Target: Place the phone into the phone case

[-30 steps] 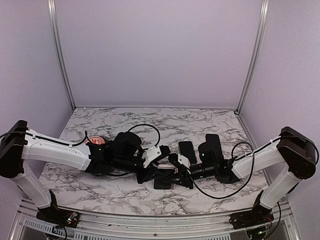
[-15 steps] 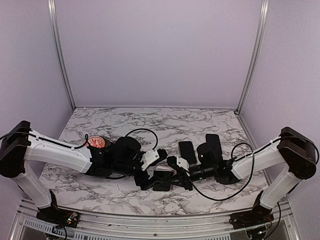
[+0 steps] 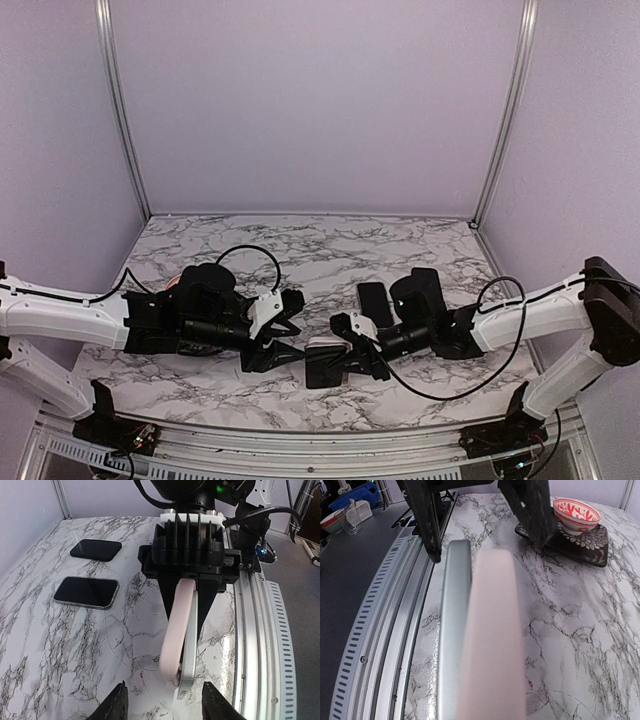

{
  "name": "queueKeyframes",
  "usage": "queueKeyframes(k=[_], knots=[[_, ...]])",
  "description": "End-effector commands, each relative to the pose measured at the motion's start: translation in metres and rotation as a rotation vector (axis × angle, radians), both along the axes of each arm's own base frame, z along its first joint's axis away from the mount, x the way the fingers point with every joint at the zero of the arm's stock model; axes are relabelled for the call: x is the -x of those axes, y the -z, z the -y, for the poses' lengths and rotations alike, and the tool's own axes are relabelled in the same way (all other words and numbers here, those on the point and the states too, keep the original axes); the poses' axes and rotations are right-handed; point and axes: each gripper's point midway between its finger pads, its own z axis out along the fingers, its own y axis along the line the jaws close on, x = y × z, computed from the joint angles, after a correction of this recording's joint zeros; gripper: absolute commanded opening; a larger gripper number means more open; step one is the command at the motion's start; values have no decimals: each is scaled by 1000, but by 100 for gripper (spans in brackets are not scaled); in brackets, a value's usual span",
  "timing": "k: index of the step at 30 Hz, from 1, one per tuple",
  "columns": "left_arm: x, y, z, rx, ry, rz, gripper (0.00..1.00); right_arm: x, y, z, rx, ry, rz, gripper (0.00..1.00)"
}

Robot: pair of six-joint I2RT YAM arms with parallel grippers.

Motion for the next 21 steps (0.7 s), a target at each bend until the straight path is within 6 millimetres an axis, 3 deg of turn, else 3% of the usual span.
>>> queueKeyframes(k=[1, 6, 12, 18, 21], knots=[[14, -1, -3, 4, 57, -49, 48, -2, -43, -18, -93, -70, 94, 1], [1, 13, -6, -31, -4, -5, 48, -7, -38, -25, -86, -80, 102, 2], [-17, 22, -4, -49, -68, 71, 24, -14, -27, -30, -70, -62, 123, 3], [-19, 43, -6, -94, -86, 42, 23, -19, -15, -29, -74, -24, 137, 4], [-21, 48, -3, -102, -87, 41, 16, -20, -10, -30, -70, -23, 129, 5]])
